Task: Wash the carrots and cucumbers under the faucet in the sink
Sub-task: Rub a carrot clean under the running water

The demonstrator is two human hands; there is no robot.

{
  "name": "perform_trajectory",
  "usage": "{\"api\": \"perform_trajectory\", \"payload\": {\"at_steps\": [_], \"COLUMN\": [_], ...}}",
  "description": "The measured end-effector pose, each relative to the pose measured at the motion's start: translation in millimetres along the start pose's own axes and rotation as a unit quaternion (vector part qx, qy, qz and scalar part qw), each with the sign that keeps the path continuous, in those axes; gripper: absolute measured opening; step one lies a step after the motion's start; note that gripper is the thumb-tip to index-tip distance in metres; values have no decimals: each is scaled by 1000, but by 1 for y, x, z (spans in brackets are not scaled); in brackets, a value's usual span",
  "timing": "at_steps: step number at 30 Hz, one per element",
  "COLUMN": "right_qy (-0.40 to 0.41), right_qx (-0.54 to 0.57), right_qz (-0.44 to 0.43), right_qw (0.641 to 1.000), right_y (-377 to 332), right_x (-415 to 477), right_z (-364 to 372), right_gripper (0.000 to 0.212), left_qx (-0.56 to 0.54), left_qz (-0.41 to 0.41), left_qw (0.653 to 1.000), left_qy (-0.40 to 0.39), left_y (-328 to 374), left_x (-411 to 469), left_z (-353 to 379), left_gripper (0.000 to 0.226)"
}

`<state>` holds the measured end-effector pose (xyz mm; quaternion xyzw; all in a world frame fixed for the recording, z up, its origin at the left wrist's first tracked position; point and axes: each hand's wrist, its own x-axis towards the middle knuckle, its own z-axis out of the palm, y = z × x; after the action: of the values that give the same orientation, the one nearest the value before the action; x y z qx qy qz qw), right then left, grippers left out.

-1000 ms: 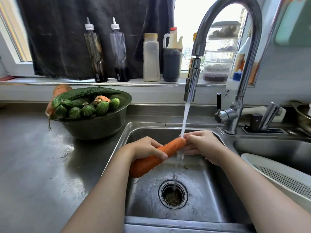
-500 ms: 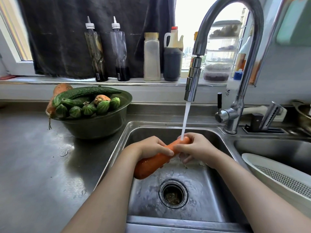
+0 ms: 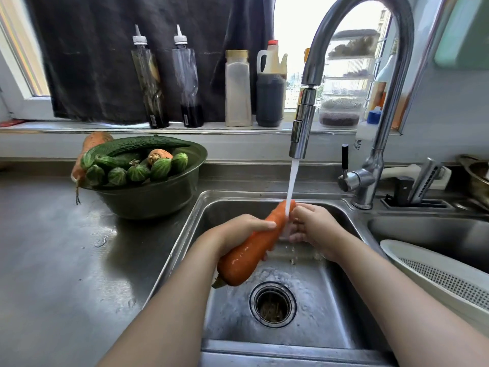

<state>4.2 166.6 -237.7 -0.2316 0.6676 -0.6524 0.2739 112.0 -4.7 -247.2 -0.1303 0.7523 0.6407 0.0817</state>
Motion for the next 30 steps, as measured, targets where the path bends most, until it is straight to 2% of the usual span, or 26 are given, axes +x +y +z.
{"api": "perform_trajectory", "payload": {"at_steps": [2,4,6,8,12,14,18,20,22,24,26,28,30], "right_qy": [-17,-77,-113,-87,39,53,-78,-133,-151,-126,-44,45,58], "right_qx": [39,76,103,89,-10,-7,96,105,95,78,54,44,60], "right_qz": [12,20,29,28,48,47,40,29,17,16,32,32,10], "right_qw": [999,994,988,992,998,997,991,985,984,989,997,998,996], "right_y": [1,4,4,5,7,6,1,3,3,2,0,0,1], "right_x": [1,-2,-5,-4,1,0,-5,-6,-5,-5,-5,-4,-3], "right_z": [-2,0,6,11,19,20,13,7,4,5,13,22,24], "right_gripper": [20,14,26,31,48,49,35,21,23,33,38,41,40], "left_qx": [-74,-114,-125,-141,-165,-172,-188,-195,-200,-208,-204,-164,-124], "left_qz": [-11,-21,-27,-34,-52,-53,-54,-66,-68,-66,-69,-78,-88], "left_qw": [997,992,989,984,974,969,963,962,963,962,961,967,972], "left_qy": [-31,-58,-79,-105,-148,-170,-186,-177,-168,-166,-173,-181,-177], "left_y": [0,-2,-4,-5,-3,-2,-3,-3,-4,-2,1,2,1], "left_x": [0,1,6,8,9,11,10,6,6,6,6,5,4], "left_z": [1,3,6,7,9,9,2,2,2,3,5,8,9], "left_gripper": [47,49,53,59,65,66,65,65,67,71,74,68,68]}}
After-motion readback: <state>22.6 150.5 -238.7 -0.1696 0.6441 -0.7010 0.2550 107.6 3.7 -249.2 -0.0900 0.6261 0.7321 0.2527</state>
